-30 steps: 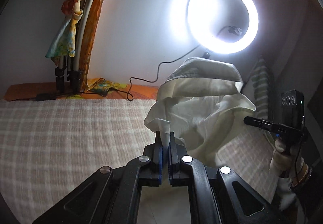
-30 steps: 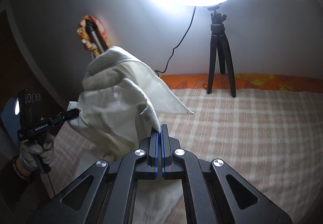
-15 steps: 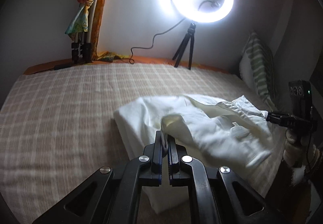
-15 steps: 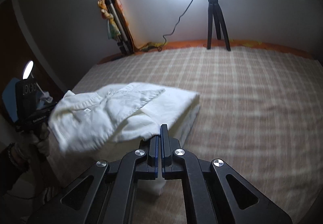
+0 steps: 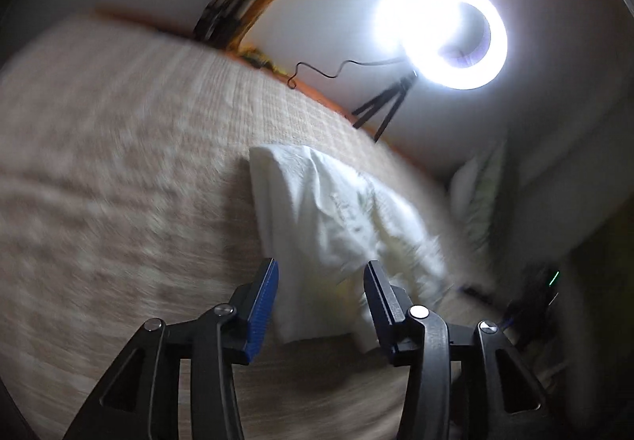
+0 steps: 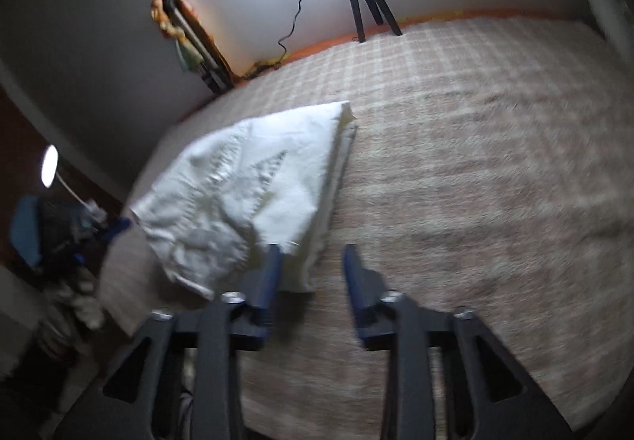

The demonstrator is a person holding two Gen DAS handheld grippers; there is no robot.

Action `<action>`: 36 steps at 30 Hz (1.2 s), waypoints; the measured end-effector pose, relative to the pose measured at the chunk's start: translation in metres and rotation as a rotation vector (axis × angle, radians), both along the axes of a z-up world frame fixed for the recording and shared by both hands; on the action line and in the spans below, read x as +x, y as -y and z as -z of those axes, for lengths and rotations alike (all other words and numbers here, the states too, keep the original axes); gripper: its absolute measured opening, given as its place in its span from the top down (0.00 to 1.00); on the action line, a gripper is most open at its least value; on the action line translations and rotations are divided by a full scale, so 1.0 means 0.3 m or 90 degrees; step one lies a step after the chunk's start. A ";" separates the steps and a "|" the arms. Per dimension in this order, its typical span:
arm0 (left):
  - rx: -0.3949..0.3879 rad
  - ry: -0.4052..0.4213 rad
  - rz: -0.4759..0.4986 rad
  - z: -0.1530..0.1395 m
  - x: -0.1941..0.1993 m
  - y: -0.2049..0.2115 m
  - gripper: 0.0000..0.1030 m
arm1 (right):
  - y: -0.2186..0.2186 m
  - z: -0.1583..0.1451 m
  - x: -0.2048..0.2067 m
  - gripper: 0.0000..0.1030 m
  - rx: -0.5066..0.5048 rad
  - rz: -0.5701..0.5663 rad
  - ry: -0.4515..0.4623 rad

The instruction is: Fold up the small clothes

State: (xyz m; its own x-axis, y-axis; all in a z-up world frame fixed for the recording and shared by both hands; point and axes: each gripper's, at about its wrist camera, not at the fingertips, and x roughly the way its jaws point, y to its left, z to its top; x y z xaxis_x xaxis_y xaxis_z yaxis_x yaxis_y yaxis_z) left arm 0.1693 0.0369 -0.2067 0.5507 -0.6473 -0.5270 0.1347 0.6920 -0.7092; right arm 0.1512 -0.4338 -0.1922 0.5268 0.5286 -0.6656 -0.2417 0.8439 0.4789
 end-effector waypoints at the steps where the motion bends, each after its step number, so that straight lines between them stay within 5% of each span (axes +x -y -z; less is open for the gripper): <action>1: -0.029 -0.014 0.000 0.013 0.015 -0.001 0.47 | -0.006 0.006 0.005 0.58 0.030 -0.005 -0.014; 6: -0.071 -0.079 0.000 0.075 0.088 0.037 0.41 | -0.052 0.067 0.054 0.58 0.083 0.000 -0.073; 8: -0.068 -0.088 0.005 0.088 0.102 0.056 0.67 | -0.060 0.073 0.063 0.66 0.091 0.001 -0.076; 13: -0.077 -0.091 0.009 0.089 0.127 0.073 0.87 | -0.092 0.055 0.073 0.93 0.079 -0.008 -0.071; 17: -0.020 -0.064 0.010 0.031 0.114 0.091 0.97 | -0.080 0.019 0.062 0.97 0.081 0.002 -0.061; 23: 0.208 -0.017 0.076 -0.001 0.037 0.167 0.98 | -0.001 0.007 0.026 0.97 0.139 0.014 -0.076; 27: 0.199 -0.046 0.069 0.065 0.028 0.133 0.97 | -0.012 0.100 0.026 0.97 0.081 0.032 -0.115; 29: 0.186 -0.060 0.080 0.081 0.026 0.123 0.85 | -0.015 0.114 0.034 0.95 0.067 0.032 -0.126; 32: 0.200 -0.045 0.093 0.044 0.000 0.100 0.76 | -0.022 0.070 0.044 0.89 0.012 0.017 -0.123; 36: 0.232 0.025 0.076 -0.089 -0.006 0.074 0.74 | -0.037 -0.070 0.042 0.84 -0.080 0.012 -0.041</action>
State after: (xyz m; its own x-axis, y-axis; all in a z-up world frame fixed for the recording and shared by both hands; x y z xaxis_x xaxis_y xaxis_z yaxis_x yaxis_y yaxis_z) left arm 0.1675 0.0148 -0.1800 0.5072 -0.4815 -0.7148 0.2511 0.8759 -0.4119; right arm 0.1639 -0.4228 -0.1713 0.4899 0.4287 -0.7591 -0.1969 0.9027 0.3827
